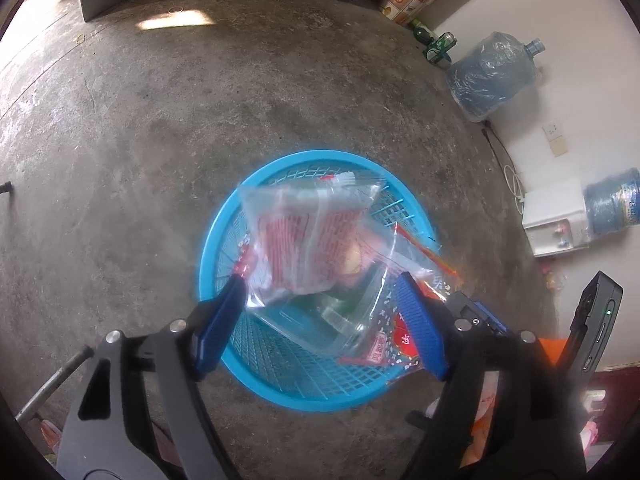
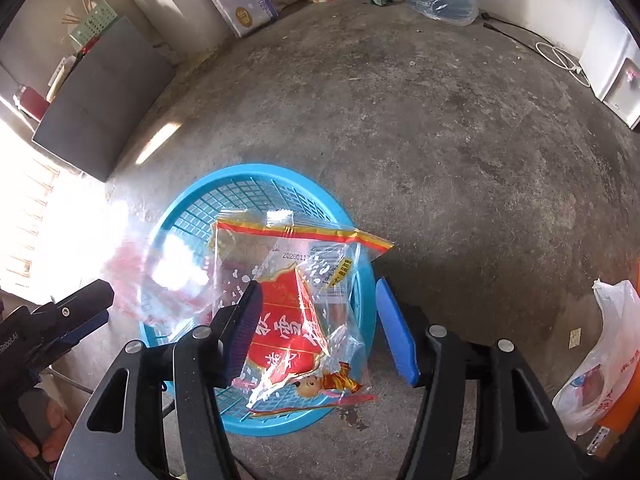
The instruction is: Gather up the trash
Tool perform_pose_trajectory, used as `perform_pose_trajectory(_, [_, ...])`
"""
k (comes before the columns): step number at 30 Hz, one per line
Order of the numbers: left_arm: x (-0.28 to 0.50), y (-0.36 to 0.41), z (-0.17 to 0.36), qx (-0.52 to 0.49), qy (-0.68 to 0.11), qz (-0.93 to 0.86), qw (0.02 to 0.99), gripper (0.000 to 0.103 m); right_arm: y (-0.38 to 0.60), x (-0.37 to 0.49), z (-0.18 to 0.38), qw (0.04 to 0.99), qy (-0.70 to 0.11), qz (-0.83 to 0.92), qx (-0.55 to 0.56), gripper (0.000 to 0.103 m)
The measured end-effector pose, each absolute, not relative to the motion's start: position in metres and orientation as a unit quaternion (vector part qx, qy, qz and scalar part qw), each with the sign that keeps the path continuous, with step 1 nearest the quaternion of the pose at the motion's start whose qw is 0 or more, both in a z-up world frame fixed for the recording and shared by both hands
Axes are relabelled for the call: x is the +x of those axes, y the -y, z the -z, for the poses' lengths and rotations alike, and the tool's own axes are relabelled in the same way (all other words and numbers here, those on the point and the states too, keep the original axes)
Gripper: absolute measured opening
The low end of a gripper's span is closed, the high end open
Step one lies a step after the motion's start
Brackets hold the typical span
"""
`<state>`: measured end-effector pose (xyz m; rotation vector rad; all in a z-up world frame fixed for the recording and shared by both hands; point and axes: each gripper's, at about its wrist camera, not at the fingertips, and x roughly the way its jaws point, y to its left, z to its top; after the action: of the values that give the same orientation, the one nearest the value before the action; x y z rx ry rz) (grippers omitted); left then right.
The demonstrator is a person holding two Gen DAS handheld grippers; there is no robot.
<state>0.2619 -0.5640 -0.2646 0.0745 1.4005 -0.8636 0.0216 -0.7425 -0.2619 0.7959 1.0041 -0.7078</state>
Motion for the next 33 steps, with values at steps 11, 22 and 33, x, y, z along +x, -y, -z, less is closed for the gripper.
perform_pose_trajectory(11, [0.256, 0.544, 0.247, 0.007, -0.623, 0.394, 0.676, 0.078, 0.746, -0.018, 0.237, 0.753, -0.393, 0.335, 0.408, 0.058])
perform_pose_trajectory(22, [0.194, 0.502, 0.137, 0.053, -0.532, 0.469, 0.703, 0.078, 0.701, -0.079, 0.189, 0.768, -0.363, 0.311, 0.426, 0.058])
perform_pose_trajectory(33, [0.116, 0.384, 0.040, 0.082, -0.462, 0.507, 0.724, 0.084, 0.604, -0.101, 0.099, 0.832, -0.366, 0.271, 0.317, 0.075])
